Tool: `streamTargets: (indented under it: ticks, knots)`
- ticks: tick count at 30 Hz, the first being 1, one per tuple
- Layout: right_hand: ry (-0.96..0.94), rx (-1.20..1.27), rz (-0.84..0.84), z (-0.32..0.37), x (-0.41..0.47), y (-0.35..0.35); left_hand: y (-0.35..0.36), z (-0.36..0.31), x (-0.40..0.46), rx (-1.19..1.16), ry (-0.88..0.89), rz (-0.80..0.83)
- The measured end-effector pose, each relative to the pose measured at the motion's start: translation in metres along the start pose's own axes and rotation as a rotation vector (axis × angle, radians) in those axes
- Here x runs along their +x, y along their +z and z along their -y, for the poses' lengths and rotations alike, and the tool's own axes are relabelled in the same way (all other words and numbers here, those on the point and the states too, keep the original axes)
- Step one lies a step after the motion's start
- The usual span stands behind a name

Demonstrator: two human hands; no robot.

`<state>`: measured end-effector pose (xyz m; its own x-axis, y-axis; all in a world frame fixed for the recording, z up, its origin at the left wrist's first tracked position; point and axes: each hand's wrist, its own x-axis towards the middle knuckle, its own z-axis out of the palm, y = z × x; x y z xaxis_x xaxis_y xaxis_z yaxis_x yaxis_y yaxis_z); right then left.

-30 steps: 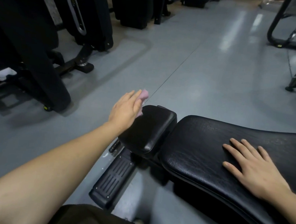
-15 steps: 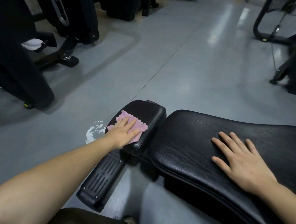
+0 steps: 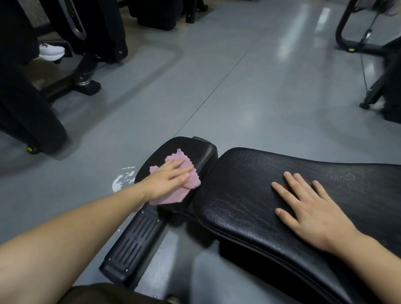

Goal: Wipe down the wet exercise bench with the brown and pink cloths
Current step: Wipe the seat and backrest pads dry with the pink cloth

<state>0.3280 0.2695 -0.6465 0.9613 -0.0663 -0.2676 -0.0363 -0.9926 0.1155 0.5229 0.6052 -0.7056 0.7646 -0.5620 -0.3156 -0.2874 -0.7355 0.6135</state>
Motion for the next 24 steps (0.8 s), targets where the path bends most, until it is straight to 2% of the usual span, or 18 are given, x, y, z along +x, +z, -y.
streamTargets:
  ticks: [2,4,10,13,19,24]
  knots:
    - [-0.038,0.059,-0.002,0.015,0.007,-0.008,-0.001,-0.002,0.004,-0.09,-0.01,-0.027]
    - [-0.081,0.079,0.01,0.034,0.019,-0.008,0.002,-0.002,0.009,-0.076,-0.029,-0.069]
    - [-0.086,0.021,-0.004,0.055,0.042,0.004,0.012,-0.004,0.028,0.264,-0.101,-0.081]
    - [-0.092,-0.011,-0.02,0.055,0.041,0.006,0.012,0.005,0.04,0.332,-0.066,-0.144]
    - [-0.083,-0.018,-0.049,0.052,0.046,0.016,-0.003,0.026,0.086,0.348,0.012,-0.204]
    - [-0.083,-0.004,-0.086,0.052,0.049,0.022,-0.013,0.012,0.107,0.331,-0.091,-0.212]
